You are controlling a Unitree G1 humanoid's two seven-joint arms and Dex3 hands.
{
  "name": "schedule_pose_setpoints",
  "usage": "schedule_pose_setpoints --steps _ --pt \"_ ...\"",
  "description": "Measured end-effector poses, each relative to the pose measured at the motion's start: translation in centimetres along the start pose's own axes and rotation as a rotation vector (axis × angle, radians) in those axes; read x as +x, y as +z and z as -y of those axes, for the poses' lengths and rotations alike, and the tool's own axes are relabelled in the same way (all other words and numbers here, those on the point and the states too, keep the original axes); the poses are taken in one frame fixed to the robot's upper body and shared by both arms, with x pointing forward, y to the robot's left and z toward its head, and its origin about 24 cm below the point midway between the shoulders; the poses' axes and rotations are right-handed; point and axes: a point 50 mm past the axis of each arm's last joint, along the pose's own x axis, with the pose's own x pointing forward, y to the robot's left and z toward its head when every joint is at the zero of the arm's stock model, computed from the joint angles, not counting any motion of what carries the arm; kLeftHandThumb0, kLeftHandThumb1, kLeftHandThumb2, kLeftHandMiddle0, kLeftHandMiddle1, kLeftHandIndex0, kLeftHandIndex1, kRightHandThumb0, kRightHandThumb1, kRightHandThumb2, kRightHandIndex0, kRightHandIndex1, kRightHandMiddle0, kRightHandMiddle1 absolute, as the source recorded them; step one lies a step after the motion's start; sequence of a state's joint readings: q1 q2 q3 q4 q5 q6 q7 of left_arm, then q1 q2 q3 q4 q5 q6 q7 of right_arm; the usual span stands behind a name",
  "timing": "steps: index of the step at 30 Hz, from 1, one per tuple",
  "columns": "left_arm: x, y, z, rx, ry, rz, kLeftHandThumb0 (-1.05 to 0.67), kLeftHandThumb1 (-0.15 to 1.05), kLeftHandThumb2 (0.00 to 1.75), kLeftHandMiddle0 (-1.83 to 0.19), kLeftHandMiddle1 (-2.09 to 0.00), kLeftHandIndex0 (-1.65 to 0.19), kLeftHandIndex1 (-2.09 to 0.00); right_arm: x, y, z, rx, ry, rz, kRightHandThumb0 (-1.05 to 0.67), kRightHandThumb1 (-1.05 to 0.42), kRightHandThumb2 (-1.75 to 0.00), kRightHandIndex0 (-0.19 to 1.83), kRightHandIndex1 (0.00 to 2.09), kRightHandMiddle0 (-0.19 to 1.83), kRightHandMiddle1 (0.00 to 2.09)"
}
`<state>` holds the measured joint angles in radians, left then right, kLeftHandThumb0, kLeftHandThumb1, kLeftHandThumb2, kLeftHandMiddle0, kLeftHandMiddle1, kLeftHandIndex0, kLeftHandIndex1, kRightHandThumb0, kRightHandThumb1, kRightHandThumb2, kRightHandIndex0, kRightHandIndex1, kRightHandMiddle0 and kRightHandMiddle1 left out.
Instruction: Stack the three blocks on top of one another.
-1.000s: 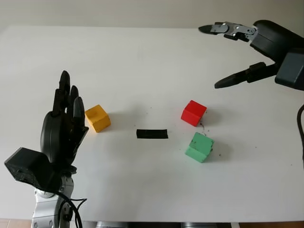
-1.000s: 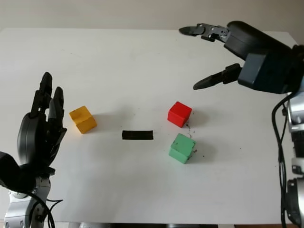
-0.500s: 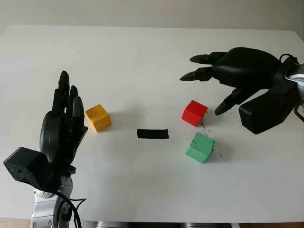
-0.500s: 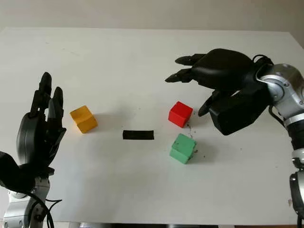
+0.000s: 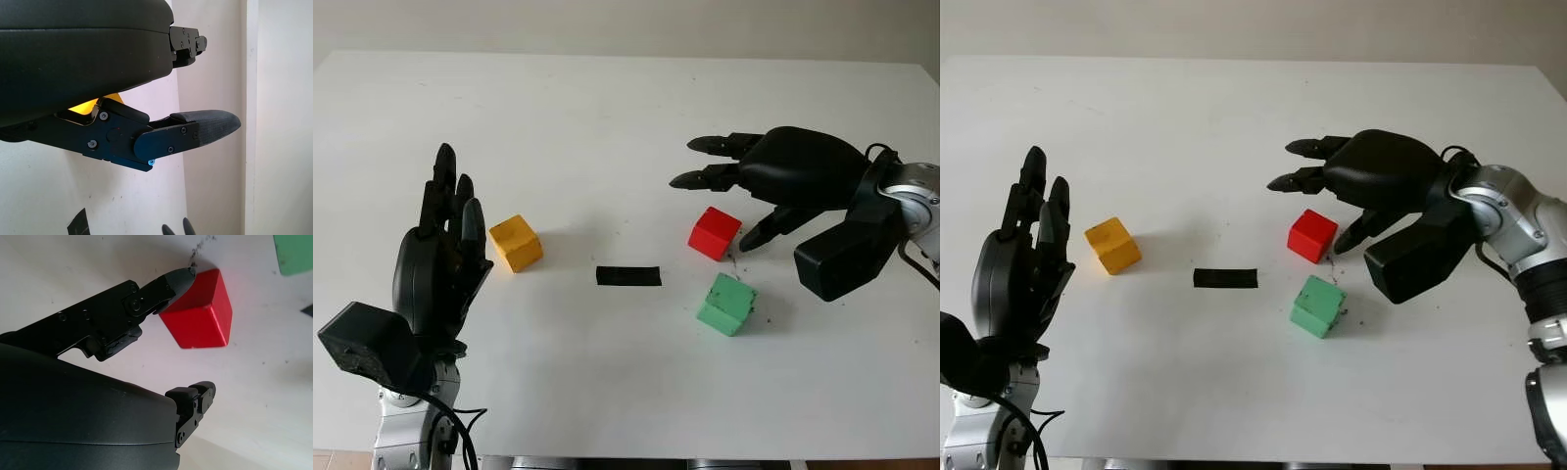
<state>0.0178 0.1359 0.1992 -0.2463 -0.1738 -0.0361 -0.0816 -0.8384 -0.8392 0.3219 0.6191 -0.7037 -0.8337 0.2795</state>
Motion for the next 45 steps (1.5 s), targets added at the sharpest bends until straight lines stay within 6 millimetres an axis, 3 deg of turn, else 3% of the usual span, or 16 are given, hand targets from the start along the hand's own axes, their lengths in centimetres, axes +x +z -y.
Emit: schedule_pose_setpoints --steps 10,19,23,26,31,36,45 --pt "0.0 0.0 0.0 0.000 -0.001 0.000 -0.66 1.05 0.58 0.05 -0.05 0.05 -0.06 0.1 -0.2 -1.7 -0.013 0.078 -0.002 -0.49 -0.85 -0.06 0.04 0.04 0.38 0.08" --pt "0.0 0.2 0.0 -0.007 0.001 -0.005 -0.67 1.05 0.56 0.06 -0.05 0.05 -0.05 0.2 -0.4 -2.1 -0.017 0.022 0.010 -0.44 -0.86 -0.06 0.10 0.07 0.56 0.17" --pt "-0.1 0.2 0.0 -0.007 0.001 -0.008 -0.67 1.05 0.56 0.07 -0.05 0.06 -0.05 0.2 -0.4 -2.3 -0.001 -0.036 0.019 -0.42 -0.90 -0.06 0.17 0.09 0.70 0.33" --pt "-0.1 0.1 0.0 -0.006 -0.001 -0.010 -0.67 1.05 0.56 0.07 -0.05 0.06 -0.05 0.2 -0.4 -2.4 0.008 -0.065 0.032 -0.41 -0.94 -0.06 0.22 0.06 0.51 0.93" --pt "-0.1 0.1 0.0 -0.004 0.000 -0.011 -0.67 1.05 0.56 0.07 -0.05 0.06 -0.05 0.2 -0.3 -2.4 0.016 -0.071 0.043 -0.41 -0.94 -0.05 0.25 0.07 0.48 1.21" --pt "-0.1 0.1 0.0 0.001 0.003 -0.015 -0.67 1.05 0.56 0.07 -0.05 0.05 -0.05 0.2 -0.2 -2.4 0.016 -0.073 0.051 -0.41 -0.93 -0.05 0.26 0.06 0.46 1.29" --pt "-0.1 0.1 0.1 0.012 0.007 -0.017 -0.67 1.05 0.57 0.07 -0.06 0.06 -0.05 0.2 -0.4 -2.2 0.060 -0.070 0.043 -0.36 -0.93 -0.06 0.28 0.06 0.45 1.22"
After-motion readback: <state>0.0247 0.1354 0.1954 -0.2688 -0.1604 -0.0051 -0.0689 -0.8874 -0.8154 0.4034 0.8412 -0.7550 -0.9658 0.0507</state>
